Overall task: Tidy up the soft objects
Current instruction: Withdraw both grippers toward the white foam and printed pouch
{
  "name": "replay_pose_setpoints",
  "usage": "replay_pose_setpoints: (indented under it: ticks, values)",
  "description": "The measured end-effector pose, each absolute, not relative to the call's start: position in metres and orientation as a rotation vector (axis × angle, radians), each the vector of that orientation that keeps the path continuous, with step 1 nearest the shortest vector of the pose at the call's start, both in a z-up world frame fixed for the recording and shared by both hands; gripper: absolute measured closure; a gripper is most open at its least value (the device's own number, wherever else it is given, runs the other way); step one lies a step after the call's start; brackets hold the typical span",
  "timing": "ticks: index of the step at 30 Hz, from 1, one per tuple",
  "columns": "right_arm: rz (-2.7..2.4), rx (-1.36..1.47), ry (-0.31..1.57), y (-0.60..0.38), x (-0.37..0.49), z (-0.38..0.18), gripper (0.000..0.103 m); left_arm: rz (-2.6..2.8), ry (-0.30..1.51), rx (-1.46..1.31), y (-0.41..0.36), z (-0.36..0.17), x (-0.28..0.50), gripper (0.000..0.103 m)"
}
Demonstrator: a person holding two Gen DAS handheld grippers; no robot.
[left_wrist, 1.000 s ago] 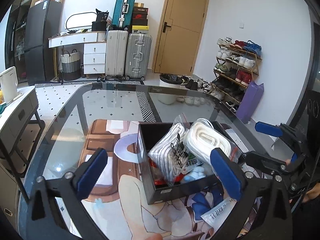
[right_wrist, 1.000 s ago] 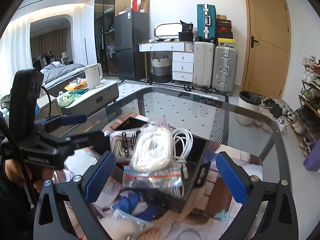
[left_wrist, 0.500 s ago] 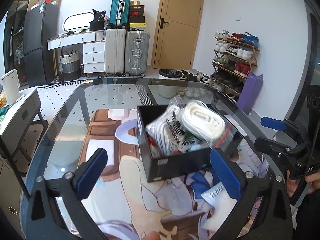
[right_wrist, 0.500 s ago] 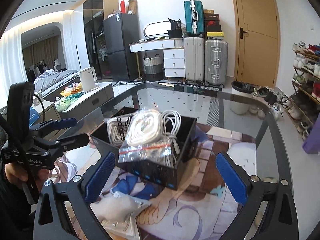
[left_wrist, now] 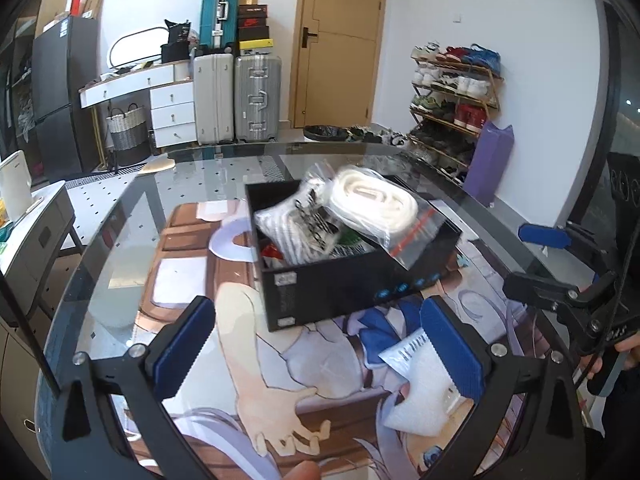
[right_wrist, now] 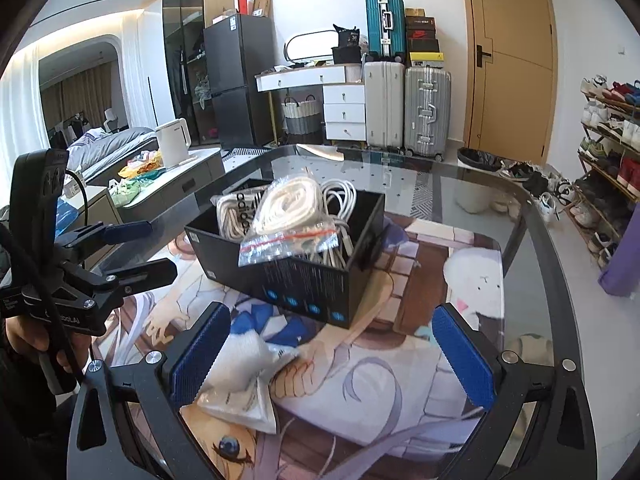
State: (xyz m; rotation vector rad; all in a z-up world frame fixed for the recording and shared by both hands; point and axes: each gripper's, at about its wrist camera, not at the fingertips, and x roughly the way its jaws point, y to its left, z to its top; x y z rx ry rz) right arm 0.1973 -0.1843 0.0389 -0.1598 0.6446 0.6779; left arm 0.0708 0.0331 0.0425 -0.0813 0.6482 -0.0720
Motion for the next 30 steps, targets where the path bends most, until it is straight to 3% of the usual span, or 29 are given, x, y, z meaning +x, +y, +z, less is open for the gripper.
replay_pose_setpoints:
  ticks: [30]
  values:
    - [0.661, -0.174, 0.697, -0.191, 0.194, 0.028, 0.001, -0.252, 0.794, 0.038, -0.008, 0.013, 0.069, 0.000]
